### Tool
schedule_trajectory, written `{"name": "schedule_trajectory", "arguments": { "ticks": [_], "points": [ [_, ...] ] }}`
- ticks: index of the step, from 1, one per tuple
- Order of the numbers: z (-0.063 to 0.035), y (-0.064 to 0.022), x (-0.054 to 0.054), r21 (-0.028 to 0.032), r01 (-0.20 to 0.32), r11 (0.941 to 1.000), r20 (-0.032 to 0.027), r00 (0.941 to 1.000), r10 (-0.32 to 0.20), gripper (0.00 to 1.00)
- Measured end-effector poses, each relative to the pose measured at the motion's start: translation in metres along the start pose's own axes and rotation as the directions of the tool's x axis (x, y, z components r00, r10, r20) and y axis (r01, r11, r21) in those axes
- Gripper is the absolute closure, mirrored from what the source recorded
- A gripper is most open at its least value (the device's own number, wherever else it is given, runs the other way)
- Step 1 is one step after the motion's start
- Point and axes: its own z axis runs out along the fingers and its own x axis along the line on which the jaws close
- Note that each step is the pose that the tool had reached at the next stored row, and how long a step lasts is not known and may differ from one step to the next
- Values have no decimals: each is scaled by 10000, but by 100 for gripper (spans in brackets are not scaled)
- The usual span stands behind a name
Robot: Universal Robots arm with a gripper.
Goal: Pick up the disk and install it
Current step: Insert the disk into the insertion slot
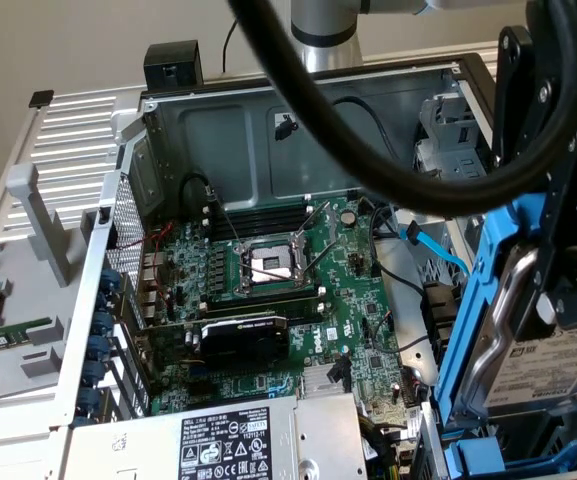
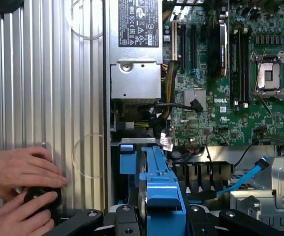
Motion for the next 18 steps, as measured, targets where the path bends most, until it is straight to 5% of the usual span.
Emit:
{"name": "schedule_trajectory", "arguments": {
  "ticks": [18],
  "points": [
    [32, 18, -19, 55, -68, 10000, 2, 10000, 68, 63]
  ]
}}
